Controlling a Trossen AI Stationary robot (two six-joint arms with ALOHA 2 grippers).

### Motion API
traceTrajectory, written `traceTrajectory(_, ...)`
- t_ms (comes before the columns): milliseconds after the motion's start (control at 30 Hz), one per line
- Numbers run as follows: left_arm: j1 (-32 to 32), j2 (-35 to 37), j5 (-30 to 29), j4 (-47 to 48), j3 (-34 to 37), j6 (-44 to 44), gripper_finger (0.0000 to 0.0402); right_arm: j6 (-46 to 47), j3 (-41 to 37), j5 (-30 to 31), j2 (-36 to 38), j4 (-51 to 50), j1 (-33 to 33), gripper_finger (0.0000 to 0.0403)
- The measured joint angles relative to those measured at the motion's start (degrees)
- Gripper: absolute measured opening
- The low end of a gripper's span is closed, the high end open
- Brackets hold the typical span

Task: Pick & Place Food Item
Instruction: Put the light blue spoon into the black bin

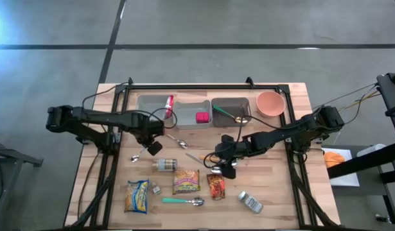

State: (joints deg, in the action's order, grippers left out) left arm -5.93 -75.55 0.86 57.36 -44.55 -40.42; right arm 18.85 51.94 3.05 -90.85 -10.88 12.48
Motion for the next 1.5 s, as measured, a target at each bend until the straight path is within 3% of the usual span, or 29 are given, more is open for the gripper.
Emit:
traceTrajectory(167,0.0,3.9,-0.9,-0.4,-2.2,1.3,0.0029,-0.7,0.0,0.0,0.0,4.7,0.0,0.0258)
traceTrajectory(467,0.2,9.3,-3.0,-5.0,-5.8,5.6,0.0029,-0.9,0.0,0.7,0.0,23.5,-0.2,0.0258)
traceTrajectory(800,0.3,13.3,-2.4,-28.3,-5.8,15.4,0.0029,3.0,0.0,16.4,0.0,33.5,-0.2,0.0258)
traceTrajectory(933,0.3,13.4,2.4,-41.5,-5.8,20.3,0.0029,1.8,0.0,19.9,0.0,38.5,-0.3,0.0258)
traceTrajectory(1133,0.3,13.4,8.0,-52.7,-5.8,23.7,0.0029,-1.2,0.3,21.5,0.0,43.2,-2.7,0.0258)
traceTrajectory(1367,0.4,11.3,9.9,-57.8,-5.8,25.7,0.0029,-7.9,2.8,21.1,-0.1,43.6,-4.3,0.0258)
traceTrajectory(1500,0.4,9.6,10.1,-58.3,-5.8,26.8,0.0029,-9.4,4.3,17.1,-0.1,43.4,-4.3,0.0258)
